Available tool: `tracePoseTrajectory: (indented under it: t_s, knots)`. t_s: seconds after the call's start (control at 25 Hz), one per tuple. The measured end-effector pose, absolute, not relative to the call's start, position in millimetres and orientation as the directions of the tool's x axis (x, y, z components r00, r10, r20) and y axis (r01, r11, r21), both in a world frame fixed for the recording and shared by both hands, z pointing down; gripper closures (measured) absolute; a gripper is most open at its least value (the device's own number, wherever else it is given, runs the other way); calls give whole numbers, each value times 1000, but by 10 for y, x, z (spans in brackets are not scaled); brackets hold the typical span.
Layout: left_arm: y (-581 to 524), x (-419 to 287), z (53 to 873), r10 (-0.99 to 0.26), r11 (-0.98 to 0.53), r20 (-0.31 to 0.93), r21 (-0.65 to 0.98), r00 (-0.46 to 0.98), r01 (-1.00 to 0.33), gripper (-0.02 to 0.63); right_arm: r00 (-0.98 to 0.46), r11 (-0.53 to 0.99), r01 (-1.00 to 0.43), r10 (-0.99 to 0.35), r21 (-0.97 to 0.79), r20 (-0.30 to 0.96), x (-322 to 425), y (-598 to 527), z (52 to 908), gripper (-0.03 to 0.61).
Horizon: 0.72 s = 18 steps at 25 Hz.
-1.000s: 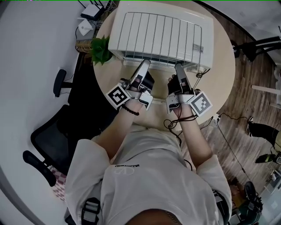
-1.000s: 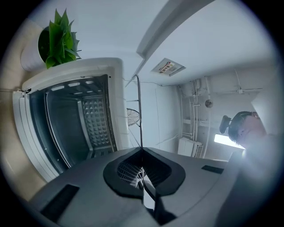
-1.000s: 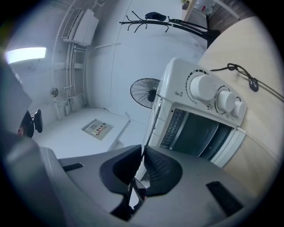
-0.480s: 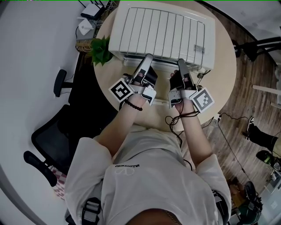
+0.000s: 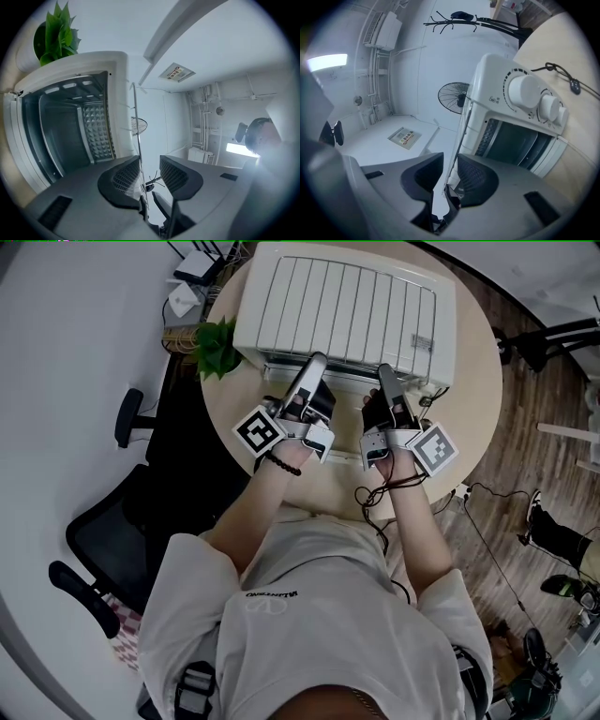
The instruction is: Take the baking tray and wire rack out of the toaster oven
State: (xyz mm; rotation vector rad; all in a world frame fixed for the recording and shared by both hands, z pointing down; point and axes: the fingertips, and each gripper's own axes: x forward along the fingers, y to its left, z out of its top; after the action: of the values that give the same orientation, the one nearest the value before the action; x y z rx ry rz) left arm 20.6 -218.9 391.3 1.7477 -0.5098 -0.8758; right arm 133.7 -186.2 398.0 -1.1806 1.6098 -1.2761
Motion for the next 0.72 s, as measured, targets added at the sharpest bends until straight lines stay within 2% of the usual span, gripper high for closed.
tracePoseTrajectory:
  t_s: [0.08, 0.16, 0.36, 0.52, 0.72]
  knots:
    - [-2157, 217, 3847, -692, -344, -309, 936, 652, 78, 428, -305, 80, -197, -952, -977, -16, 1309, -1835, 3949, 446]
    - [-2113, 200, 3841, -693, -328, -283, 943, 663, 60, 379, -312, 77, -194, -950, -978, -12, 1285, -1763, 3931, 446]
    - [-1936, -26, 4008, -712, -303, -231, 953, 663, 8, 377, -337, 48, -229, -941, -972, 33, 1181, -1465, 4091, 446]
    - [-1724, -207, 4448, -727, -259, -160, 964, 667, -51, 379, -380, -16, -275, -917, -961, 124, 1052, -1229, 4554, 446]
    - [-1783, -267, 5010, -757, -209, -73, 969, 649, -135, 421, -362, -84, -297, -912, -951, 193, 1043, -1345, 5064, 446]
